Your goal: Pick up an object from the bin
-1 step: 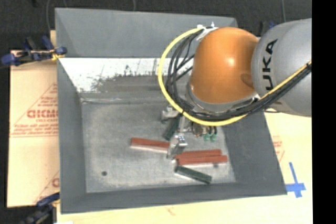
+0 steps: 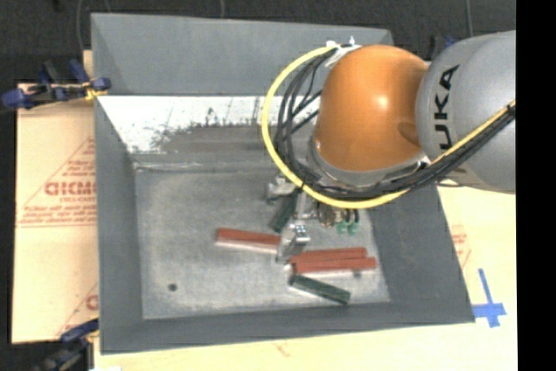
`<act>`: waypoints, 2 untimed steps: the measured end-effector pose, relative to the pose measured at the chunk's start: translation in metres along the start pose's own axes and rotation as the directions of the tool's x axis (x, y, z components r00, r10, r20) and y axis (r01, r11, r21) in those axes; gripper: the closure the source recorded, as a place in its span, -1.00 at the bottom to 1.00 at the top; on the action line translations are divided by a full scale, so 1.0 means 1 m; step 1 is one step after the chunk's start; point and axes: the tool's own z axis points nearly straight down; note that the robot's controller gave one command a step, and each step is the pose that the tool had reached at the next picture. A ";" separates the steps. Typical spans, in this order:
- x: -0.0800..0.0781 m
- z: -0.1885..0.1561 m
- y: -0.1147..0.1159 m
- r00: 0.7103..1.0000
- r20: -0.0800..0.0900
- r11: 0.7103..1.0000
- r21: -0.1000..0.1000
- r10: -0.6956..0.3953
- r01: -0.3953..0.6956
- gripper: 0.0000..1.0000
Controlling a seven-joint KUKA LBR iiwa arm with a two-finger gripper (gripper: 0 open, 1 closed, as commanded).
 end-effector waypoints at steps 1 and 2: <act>-0.005 0.041 0.000 1.000 0.009 1.000 -0.001 0.002 -0.002 -1.00; -0.017 0.111 -0.013 0.995 0.005 0.995 0.002 -0.103 0.103 -1.00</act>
Offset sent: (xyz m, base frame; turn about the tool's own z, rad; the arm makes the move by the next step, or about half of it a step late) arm 0.0240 -0.0208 -0.1487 -0.1646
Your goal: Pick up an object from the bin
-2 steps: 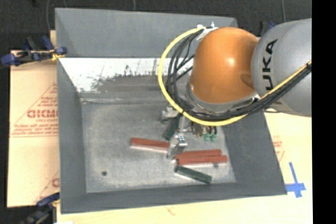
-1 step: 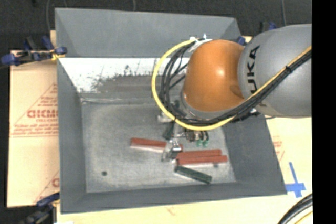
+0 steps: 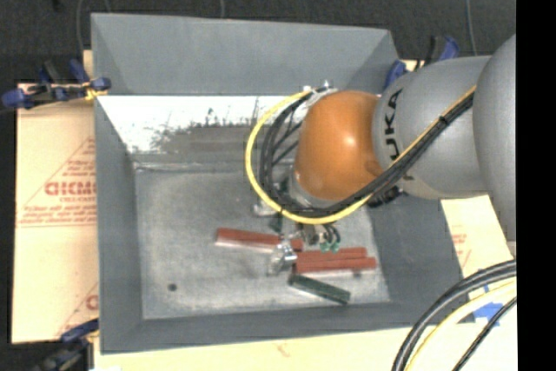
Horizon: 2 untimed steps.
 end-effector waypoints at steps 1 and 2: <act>0.002 0.044 0.002 1.000 -0.010 1.000 -0.002 -0.017 0.017 1.00; 0.002 0.044 0.002 1.000 -0.010 1.000 -0.003 -0.016 0.016 1.00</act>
Offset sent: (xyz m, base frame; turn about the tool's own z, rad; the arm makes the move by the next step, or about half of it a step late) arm 0.0000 0.0000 0.0000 0.0000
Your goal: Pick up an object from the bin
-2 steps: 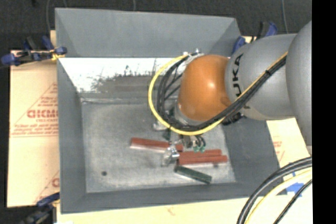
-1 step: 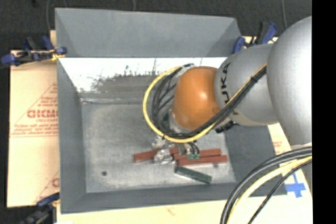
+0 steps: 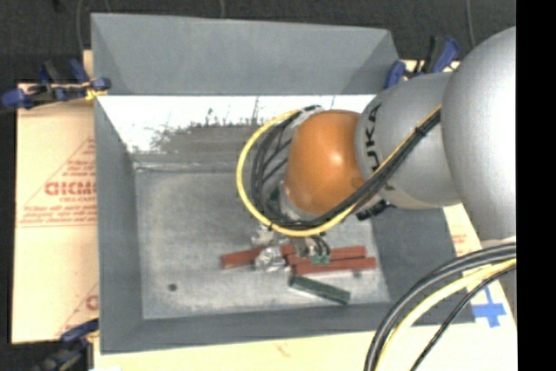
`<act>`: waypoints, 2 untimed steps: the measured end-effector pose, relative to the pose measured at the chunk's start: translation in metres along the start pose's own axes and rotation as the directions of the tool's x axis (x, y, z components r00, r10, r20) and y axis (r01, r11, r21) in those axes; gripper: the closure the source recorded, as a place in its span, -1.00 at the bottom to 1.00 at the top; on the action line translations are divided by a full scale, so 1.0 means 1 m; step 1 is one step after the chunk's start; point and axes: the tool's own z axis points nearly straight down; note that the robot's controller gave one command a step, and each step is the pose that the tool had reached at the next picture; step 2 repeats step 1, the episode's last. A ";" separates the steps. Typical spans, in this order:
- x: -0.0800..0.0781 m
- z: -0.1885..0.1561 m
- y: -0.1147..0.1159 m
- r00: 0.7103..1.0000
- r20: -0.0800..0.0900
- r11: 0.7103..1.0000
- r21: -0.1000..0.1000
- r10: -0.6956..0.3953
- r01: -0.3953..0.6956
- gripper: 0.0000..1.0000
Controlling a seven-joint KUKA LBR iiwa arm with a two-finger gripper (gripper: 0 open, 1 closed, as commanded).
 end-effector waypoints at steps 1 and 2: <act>0.010 -0.124 -0.008 0.999 0.005 0.999 0.002 -0.032 0.032 1.00; 0.010 -0.124 -0.008 0.999 0.005 0.999 0.002 -0.032 0.032 1.00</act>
Offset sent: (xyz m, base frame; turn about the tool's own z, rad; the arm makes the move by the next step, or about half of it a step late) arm 0.0000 0.0000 0.0000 0.0000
